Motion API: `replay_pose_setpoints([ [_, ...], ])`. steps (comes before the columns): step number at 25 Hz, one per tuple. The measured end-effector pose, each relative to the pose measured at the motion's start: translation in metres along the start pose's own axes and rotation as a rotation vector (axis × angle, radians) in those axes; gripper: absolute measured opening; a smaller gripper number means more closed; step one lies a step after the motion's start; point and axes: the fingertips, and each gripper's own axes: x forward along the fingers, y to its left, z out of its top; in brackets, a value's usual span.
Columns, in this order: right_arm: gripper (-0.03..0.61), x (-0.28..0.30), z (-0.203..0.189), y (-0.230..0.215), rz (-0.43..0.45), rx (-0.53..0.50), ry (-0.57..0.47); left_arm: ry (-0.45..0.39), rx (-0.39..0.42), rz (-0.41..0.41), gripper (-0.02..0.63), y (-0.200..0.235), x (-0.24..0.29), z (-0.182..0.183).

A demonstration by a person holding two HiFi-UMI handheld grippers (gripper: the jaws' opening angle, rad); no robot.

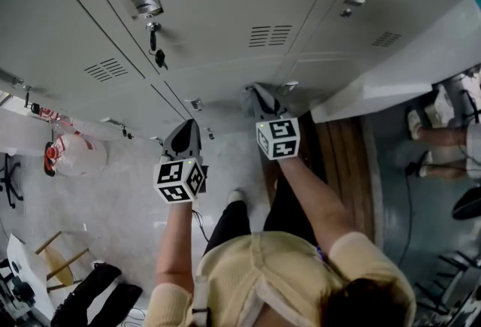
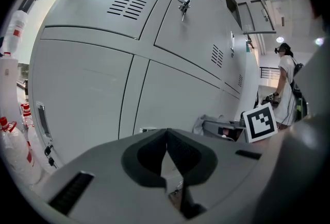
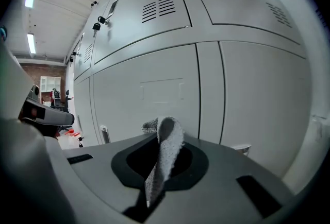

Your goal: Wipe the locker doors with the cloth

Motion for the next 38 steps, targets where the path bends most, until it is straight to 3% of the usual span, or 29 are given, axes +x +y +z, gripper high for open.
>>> replay_pose_setpoints([
  [12, 0.015, -0.015, -0.004, -0.018, -0.024, 0.027, 0.007, 0.009, 0.007, -0.015, 0.003, -0.013, 0.007, -0.003],
  [21, 0.015, -0.017, -0.01, 0.022, 0.07, 0.062, 0.003, -0.001, -0.014, 0.033, 0.003, -0.001, -0.005, -0.007],
  [38, 0.015, 0.014, -0.031, 0.104, 0.226, 0.028, 0.05, 0.012, -0.07, 0.18, 0.003, 0.051, -0.051, -0.034],
])
